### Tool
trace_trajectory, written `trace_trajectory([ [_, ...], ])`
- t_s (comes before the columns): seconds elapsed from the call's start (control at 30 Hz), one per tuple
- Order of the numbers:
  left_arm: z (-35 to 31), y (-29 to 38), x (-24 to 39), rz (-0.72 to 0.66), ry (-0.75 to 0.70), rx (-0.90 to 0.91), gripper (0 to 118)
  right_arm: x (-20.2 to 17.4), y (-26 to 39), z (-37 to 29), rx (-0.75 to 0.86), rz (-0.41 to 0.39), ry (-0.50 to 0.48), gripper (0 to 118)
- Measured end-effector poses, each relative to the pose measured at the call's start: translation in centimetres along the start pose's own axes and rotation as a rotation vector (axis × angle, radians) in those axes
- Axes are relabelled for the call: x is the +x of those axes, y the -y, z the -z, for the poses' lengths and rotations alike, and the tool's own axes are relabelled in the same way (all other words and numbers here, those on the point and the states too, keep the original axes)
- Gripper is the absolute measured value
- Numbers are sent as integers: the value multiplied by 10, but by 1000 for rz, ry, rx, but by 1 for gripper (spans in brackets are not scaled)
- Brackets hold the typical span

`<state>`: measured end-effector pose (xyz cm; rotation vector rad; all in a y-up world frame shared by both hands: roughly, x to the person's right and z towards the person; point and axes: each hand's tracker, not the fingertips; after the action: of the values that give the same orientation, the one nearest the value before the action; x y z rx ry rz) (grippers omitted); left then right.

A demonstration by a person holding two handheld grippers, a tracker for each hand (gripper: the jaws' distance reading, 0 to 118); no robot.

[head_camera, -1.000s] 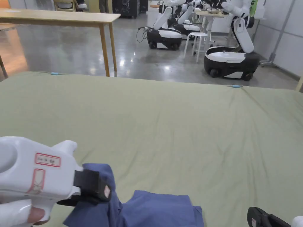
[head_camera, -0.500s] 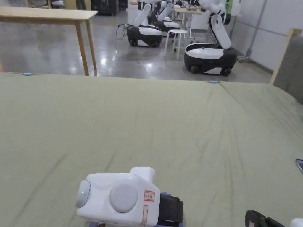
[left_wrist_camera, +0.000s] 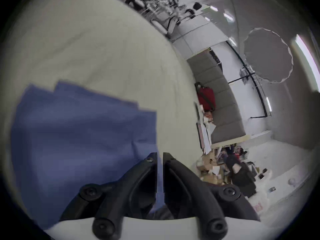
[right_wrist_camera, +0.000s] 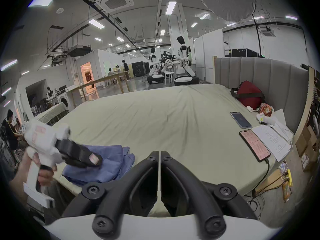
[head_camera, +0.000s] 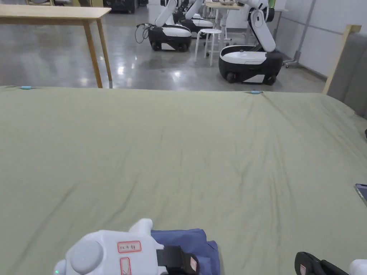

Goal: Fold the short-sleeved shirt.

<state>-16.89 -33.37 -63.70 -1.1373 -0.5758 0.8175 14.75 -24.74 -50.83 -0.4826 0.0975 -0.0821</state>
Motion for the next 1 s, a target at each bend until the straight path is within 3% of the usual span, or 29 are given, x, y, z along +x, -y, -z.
trace_trajectory([
  [0.1,27,9,-26,-61,55,-39,6,1,4,2,-24,7,-2,3],
  [0.23,9,4,-18,-30,86,-21,6,-1,8,9,-69,21,-33,3],
  [0.33,-22,-3,-6,29,97,15,6,-13,3,27,-142,43,-134,3],
  [0.4,-51,-8,0,59,82,40,6,-26,-3,47,-190,70,-264,3],
  [0.43,-64,-9,0,75,71,57,6,-34,-7,58,-223,99,-345,3],
  [0.57,-116,-12,-11,125,-58,118,6,-58,-9,129,-452,349,-730,3],
  [0.6,-125,-13,-19,112,-86,122,6,-63,-4,147,-510,385,-777,3],
  [0.77,-146,-22,-57,45,-160,128,6,-55,31,190,-665,452,-824,3],
  [0.83,-148,-25,-69,45,-162,131,7,-35,51,206,-736,553,-875,3],
  [0.87,-149,-27,-75,37,-151,131,8,-24,58,212,-736,666,-916,3],
  [0.9,-148,-29,-81,22,-118,125,18,-17,61,215,-738,743,-938,3],
  [0.93,-146,-30,-86,9,-68,125,43,-14,63,217,-719,765,-949,3],
  [0.97,-142,-33,-95,-28,8,114,89,-12,64,218,-707,772,-947,3],
  [1.0,-133,-37,-102,-81,45,86,118,-11,66,218,-705,775,-947,3],
])
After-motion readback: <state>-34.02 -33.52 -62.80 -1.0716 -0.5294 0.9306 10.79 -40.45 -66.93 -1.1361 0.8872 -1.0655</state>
